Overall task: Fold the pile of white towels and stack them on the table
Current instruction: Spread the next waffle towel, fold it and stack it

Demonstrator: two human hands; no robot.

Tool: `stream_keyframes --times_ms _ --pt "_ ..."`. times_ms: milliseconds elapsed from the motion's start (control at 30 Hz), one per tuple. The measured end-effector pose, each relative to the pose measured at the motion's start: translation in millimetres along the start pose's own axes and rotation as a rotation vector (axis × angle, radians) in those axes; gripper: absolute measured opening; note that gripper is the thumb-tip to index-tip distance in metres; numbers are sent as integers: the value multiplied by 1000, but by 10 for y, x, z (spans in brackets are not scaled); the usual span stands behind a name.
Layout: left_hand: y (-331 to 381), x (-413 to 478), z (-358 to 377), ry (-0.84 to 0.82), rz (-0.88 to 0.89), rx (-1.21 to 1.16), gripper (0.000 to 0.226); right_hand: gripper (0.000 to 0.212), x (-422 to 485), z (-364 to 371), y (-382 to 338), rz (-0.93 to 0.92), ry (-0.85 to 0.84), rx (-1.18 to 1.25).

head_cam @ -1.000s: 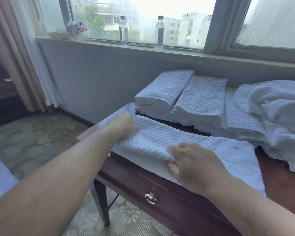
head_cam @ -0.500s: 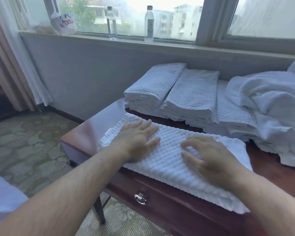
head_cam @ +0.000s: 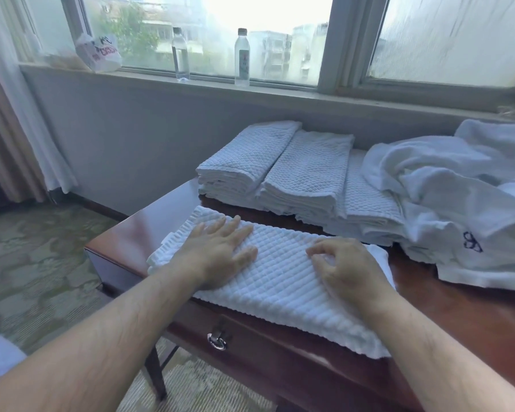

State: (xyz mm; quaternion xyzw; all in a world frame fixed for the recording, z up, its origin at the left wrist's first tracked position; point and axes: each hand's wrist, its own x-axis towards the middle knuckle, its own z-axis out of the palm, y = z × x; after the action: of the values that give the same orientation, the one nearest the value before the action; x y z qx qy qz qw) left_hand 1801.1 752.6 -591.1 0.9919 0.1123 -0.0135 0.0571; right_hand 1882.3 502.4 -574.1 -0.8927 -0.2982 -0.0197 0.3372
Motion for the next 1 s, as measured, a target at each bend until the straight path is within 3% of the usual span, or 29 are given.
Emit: stream_keyframes --times_ms 67,167,267,367,433,533,667,767,833,1000 --pt "87 -49 6 -3 -22 -20 70 39 -122 -116 52 160 47 -83" --pt "236 -93 10 3 -43 -19 69 65 -278 -355 165 432 36 120" --pt "355 -113 21 2 -44 -16 69 42 -454 -542 246 653 204 515" --pt "427 -130 37 4 -50 -17 70 40 -582 -705 370 769 225 977" --pt "469 -151 41 5 -56 -23 70 43 -673 -797 386 788 115 1230" --pt "550 -193 38 8 -72 -38 70 69 -858 -756 368 668 -109 1556" --pt "698 -250 39 12 -121 -66 69 87 -1050 -461 218 445 -50 1583" --pt "814 -299 50 21 -161 -92 68 110 -1097 -223 -7 447 24 1616" --pt "878 -335 66 31 -176 -105 69 102 -1081 -114 -123 478 126 1632" --pt "977 -425 102 45 -191 -120 67 42 -901 -46 -207 605 359 1542"
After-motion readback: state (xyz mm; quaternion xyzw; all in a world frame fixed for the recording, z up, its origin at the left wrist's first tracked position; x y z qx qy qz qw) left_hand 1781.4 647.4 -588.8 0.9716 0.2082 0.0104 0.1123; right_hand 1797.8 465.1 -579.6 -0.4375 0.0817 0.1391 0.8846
